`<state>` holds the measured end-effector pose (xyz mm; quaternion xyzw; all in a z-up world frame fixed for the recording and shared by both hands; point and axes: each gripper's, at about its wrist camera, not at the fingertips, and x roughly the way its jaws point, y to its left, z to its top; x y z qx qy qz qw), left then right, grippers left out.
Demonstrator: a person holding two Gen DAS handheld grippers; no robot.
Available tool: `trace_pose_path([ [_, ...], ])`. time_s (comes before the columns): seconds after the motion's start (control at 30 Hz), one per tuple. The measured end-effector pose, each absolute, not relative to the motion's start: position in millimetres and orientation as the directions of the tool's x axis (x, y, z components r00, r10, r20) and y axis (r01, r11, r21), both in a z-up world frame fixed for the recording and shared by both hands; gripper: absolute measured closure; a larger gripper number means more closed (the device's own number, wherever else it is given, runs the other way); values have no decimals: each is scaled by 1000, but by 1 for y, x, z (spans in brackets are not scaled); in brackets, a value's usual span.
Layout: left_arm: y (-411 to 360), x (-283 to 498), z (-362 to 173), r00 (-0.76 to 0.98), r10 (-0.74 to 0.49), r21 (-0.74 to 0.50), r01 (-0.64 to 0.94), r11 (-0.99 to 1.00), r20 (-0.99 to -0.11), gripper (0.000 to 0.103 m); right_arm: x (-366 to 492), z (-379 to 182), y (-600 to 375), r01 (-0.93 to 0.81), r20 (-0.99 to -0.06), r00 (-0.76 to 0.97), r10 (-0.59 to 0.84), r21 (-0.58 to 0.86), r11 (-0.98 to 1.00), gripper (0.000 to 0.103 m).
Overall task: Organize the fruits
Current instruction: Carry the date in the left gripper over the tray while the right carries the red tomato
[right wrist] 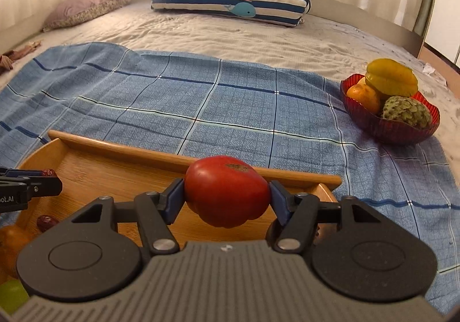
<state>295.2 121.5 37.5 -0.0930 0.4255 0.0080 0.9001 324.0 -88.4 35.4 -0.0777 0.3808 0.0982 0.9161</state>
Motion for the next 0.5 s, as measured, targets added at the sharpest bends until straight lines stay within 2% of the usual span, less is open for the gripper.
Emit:
trace_pose_path([
  [0.2, 123, 300, 33, 632, -61, -154, -93, 984, -772, 76, 329, 26, -80, -258, -729, 679, 92, -120, 959, 38],
  [0.5, 122, 299, 30, 633, -59, -142, -81, 987, -772, 77, 330, 17, -80, -259, -733, 674, 93, -117, 959, 37],
])
